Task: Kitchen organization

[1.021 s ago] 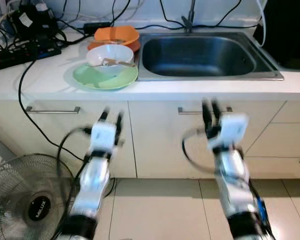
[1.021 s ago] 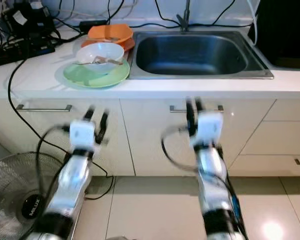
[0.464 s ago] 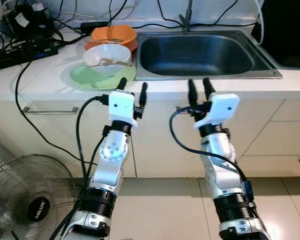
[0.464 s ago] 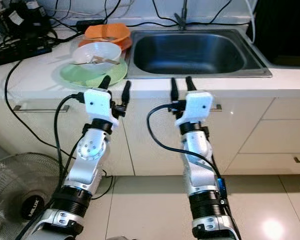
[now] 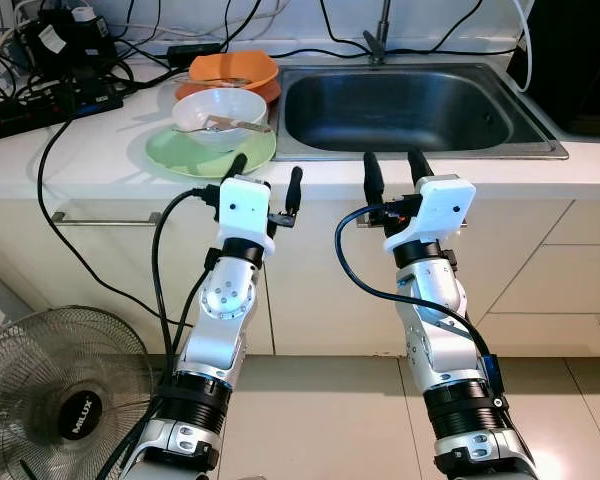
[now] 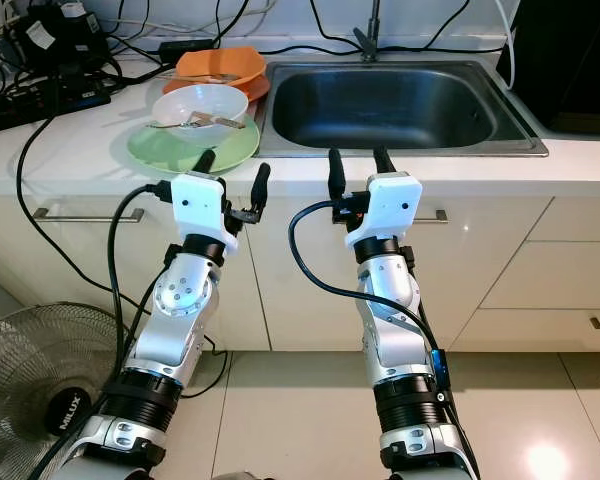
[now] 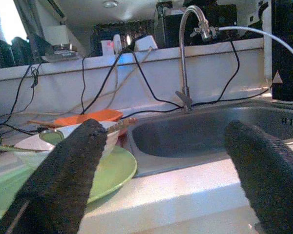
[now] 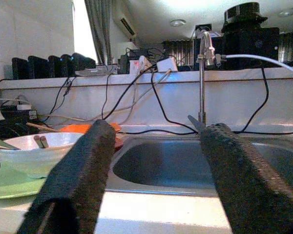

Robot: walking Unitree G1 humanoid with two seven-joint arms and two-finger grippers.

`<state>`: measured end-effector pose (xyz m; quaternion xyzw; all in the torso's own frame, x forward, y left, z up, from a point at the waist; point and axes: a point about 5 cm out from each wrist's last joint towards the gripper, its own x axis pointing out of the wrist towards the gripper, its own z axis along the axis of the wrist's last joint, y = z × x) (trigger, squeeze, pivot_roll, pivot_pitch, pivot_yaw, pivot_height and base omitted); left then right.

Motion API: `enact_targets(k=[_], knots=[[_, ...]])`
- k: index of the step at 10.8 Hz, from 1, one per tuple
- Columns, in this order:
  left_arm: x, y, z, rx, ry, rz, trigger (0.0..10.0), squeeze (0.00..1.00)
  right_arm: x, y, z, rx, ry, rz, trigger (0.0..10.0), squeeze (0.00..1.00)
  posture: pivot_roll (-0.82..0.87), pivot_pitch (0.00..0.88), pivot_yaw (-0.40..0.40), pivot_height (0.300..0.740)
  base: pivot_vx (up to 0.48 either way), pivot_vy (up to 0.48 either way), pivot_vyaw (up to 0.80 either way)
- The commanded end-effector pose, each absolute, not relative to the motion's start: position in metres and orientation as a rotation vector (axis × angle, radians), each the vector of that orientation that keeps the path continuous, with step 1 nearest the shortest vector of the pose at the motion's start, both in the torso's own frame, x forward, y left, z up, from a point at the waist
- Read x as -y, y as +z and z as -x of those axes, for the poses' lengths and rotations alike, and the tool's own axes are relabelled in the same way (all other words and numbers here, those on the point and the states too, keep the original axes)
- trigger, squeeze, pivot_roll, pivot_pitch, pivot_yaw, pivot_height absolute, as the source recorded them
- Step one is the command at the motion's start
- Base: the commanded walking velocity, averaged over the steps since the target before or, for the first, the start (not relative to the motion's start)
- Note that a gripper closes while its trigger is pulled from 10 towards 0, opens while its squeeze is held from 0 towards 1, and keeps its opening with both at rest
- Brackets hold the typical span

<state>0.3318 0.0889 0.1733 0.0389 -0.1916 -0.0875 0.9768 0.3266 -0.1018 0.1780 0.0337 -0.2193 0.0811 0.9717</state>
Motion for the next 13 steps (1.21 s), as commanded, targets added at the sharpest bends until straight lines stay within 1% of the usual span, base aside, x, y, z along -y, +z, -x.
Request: enact_targets(k=[1,2,3,6,8,10,13], knots=[[-0.09,0.181,-0.334,0.399,-0.168,-0.105,10.0,1.0,0.101,0.179,-0.33,0.424,0.163,-0.077,10.0,1.0,0.08,0.0,0.05,0.74,0.0,0.0,0.0],[-0.093,0.179,-0.335,0.382,-0.148,-0.163,10.0,1.0,0.105,0.174,-0.335,0.37,0.125,-0.068,10.0,1.0,0.08,0.0,0.05,0.74,0.0,0.0,0.0],[-0.094,0.176,-0.335,0.369,-0.143,-0.18,10.0,0.0,0.107,0.172,-0.336,0.353,0.117,-0.076,10.0,0.0,0.08,0.0,0.053,0.74,0.0,0.0,0.0],[-0.089,0.179,-0.333,0.389,-0.162,-0.215,10.0,0.0,0.108,0.171,-0.336,0.339,0.116,-0.11,10.0,0.0,0.08,0.0,0.049,0.74,0.0,0.0,0.0],[-0.089,0.182,-0.333,0.411,-0.164,-0.242,10.0,0.0,0.105,0.171,-0.337,0.329,0.134,-0.089,10.0,0.0,0.08,0.0,0.049,0.74,0.328,0.0,0.0],[-0.091,0.184,-0.333,0.42,-0.159,-0.246,10.0,0.0,0.102,0.172,-0.335,0.346,0.148,-0.084,10.0,0.0,0.08,0.0,0.046,0.74,0.424,0.0,0.73],[-0.092,0.183,-0.333,0.415,-0.162,-0.249,10.0,0.0,0.103,0.172,-0.336,0.34,0.154,-0.093,10.0,0.0,0.08,0.0,0.045,0.74,0.421,0.0,0.0]])
